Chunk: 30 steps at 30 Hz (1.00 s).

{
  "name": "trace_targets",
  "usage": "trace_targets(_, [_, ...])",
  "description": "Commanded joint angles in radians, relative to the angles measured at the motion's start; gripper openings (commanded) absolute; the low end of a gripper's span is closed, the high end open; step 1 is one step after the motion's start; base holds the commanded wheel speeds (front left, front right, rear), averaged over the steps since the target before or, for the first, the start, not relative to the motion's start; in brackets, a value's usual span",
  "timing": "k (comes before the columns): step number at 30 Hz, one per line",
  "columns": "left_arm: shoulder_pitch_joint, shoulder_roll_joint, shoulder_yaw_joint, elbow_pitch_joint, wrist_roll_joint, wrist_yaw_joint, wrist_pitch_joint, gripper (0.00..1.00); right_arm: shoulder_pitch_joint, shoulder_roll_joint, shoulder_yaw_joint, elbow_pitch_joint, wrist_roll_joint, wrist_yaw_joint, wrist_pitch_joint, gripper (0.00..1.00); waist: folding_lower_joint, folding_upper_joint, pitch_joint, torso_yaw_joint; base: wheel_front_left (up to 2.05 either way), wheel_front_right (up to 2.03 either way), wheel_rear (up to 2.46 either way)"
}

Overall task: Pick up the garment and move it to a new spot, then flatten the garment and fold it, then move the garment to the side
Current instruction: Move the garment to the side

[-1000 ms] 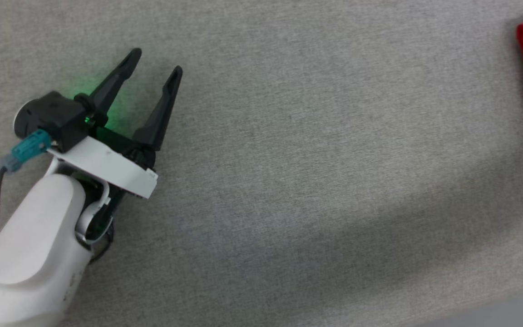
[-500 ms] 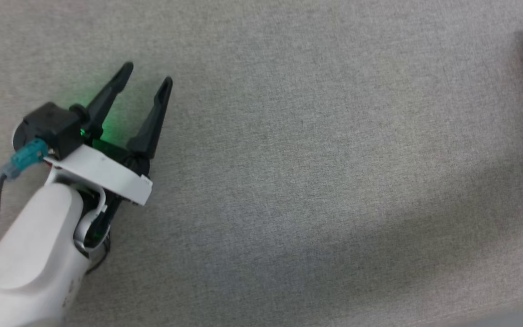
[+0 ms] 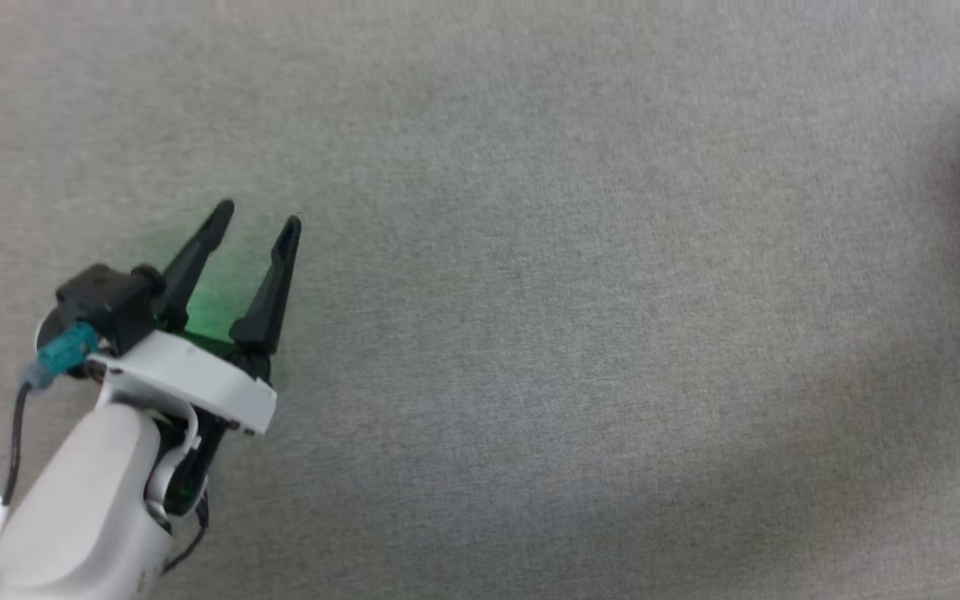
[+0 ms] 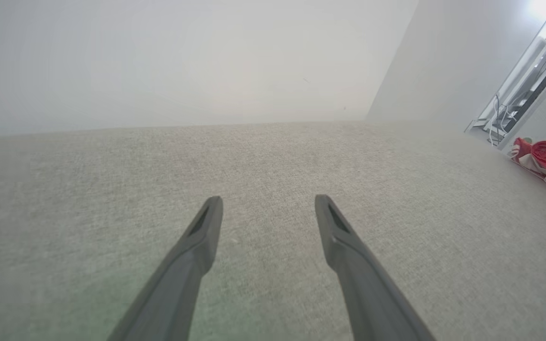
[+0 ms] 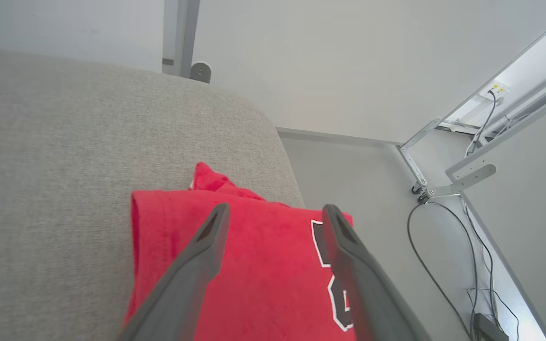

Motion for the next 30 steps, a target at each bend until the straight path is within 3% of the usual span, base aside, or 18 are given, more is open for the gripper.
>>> trace_targets(1, [0.024,-0.007,0.009,-0.002,0.001,0.005,-0.003,1.00,0.024,0.005,0.002,-0.007,0.006,-0.002,-0.015,1.00,0.0000,0.0000,-0.058,0.042,0.00,0.00,0.00])
trace_targets(9, [0.144,-0.027,0.097,-0.036,0.022,0.013,-0.003,1.00,0.146,0.023,0.005,-0.128,0.057,-0.002,-0.055,1.00,0.0000,0.0000,-0.180,0.096,0.00,0.00,0.00])
trace_targets(15, [0.261,-0.037,0.181,-0.060,0.039,0.014,-0.003,1.00,0.328,0.028,-0.045,-0.355,0.085,-0.002,-0.056,1.00,0.0000,0.0000,-0.281,0.133,0.00,0.00,0.00])
trace_targets(25, [0.460,-0.041,0.323,-0.111,0.068,0.014,-0.003,1.00,0.660,0.127,-0.160,-0.679,0.047,-0.002,-0.056,1.00,0.0000,0.0000,-0.418,0.183,0.00,0.00,0.00])
trace_targets(30, [0.522,-0.052,0.369,-0.128,0.082,0.011,-0.002,1.00,0.762,0.179,-0.185,-0.775,0.027,-0.002,-0.056,1.00,0.0000,0.0000,-0.440,0.195,0.00,0.00,0.00])
